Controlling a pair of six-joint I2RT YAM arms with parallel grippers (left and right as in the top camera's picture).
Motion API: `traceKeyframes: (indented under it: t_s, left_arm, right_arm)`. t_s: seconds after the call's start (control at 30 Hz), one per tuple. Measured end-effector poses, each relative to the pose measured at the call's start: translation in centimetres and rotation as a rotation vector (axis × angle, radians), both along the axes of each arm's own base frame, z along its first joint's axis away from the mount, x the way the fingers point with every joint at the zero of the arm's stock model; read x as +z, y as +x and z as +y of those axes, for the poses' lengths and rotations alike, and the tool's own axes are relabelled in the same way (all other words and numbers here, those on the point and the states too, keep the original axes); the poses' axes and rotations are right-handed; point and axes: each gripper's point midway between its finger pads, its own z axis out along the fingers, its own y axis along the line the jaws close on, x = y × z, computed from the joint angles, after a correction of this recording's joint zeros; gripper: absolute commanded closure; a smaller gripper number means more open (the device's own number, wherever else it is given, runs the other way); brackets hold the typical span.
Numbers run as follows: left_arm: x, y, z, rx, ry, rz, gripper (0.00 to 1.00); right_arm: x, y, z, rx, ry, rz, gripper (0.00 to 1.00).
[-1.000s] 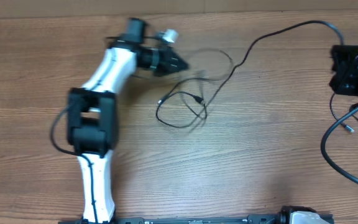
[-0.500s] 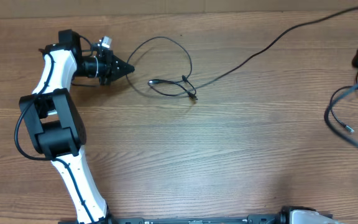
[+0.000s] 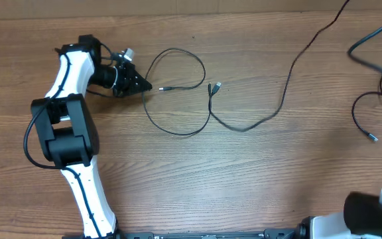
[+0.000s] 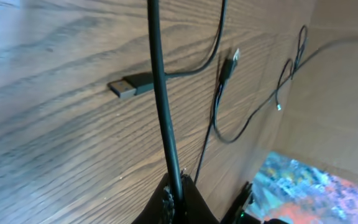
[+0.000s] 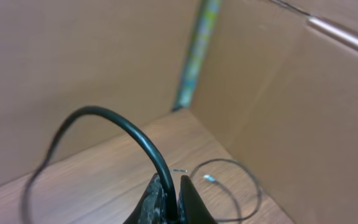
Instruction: Untangle cables
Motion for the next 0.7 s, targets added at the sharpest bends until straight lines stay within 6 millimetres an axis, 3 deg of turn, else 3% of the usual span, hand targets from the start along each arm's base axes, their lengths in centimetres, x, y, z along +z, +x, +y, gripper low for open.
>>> traceKeyframes:
  t_s: [0.2, 0.4, 0.53, 0.7]
  left_arm:
    - [-0.2, -0.7, -1.9, -0.051, 0.012, 0.005, 0.96]
    - [-0.2, -1.2, -4.0, -0.095, 0.015, 0.011, 0.96]
    - [-0.2, -1.7, -5.4, -0.114, 0.015, 0.029, 0.96]
    - [-0.2, -1.9, -6.6, -0.117, 0.017, 0.052, 0.96]
  right_arm:
    - [-2.4, 0.0, -7.1, -0.137, -0.001, 0.029, 0.96]
    - [-7.8, 0.8, -12.4, -0.158, 0.087, 0.104, 0.96]
    - [-13.0, 2.6, -14.1, -0.113, 0.18, 0.169, 0.96]
    - [-19.9, 5.8, -13.5, -0.028, 0.282, 0.252, 0.95]
